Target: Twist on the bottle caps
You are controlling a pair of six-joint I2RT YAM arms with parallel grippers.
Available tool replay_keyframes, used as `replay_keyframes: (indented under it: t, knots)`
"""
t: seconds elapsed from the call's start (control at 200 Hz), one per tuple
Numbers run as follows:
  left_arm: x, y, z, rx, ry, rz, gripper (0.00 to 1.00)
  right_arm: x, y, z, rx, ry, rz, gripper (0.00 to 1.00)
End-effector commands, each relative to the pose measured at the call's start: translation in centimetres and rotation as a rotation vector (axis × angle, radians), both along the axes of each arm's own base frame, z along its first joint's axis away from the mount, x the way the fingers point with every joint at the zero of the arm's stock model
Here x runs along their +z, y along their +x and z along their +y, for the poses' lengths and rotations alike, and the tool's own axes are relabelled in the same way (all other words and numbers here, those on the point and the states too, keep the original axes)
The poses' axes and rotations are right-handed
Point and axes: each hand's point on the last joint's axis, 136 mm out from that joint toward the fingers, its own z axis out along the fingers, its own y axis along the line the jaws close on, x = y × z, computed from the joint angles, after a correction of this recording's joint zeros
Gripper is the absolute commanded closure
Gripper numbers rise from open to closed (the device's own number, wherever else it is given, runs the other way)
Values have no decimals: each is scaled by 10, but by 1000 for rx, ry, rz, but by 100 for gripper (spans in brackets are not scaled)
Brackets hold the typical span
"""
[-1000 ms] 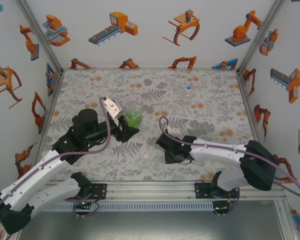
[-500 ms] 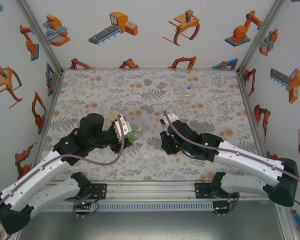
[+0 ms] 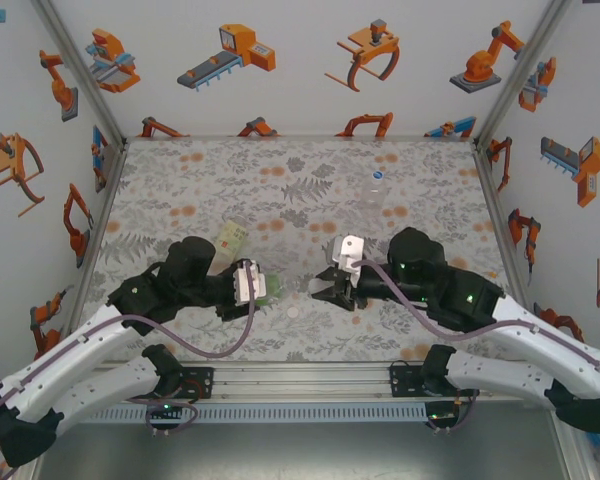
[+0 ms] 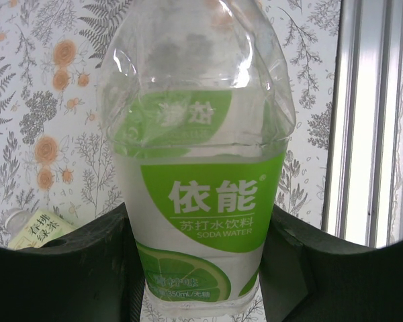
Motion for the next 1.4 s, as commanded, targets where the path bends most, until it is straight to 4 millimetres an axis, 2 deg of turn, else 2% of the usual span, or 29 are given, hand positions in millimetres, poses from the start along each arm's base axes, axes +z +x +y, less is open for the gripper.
replay_keyframes:
  t: [0.0, 0.325, 0.571, 0.831, 1.177, 1.397]
  knots:
    - [14, -9, -4, -73, -16, -38, 100, 13, -7, 5, 94, -4, -128, 100]
    - [31, -21, -10, -127, -66, -19, 100, 9, -12, 19, 184, -24, -162, 100]
    - [32, -22, -13, -137, -63, 8, 100, 8, -9, 26, 181, -8, -175, 100]
    - [36, -24, -13, -146, -77, 3, 100, 4, -10, 29, 195, -13, -166, 100]
    - [41, -22, -14, -134, -107, -9, 100, 4, -30, 27, 297, 2, -129, 100]
    - [42, -22, -16, -129, -120, -3, 100, 2, -31, 28, 308, -4, -119, 100]
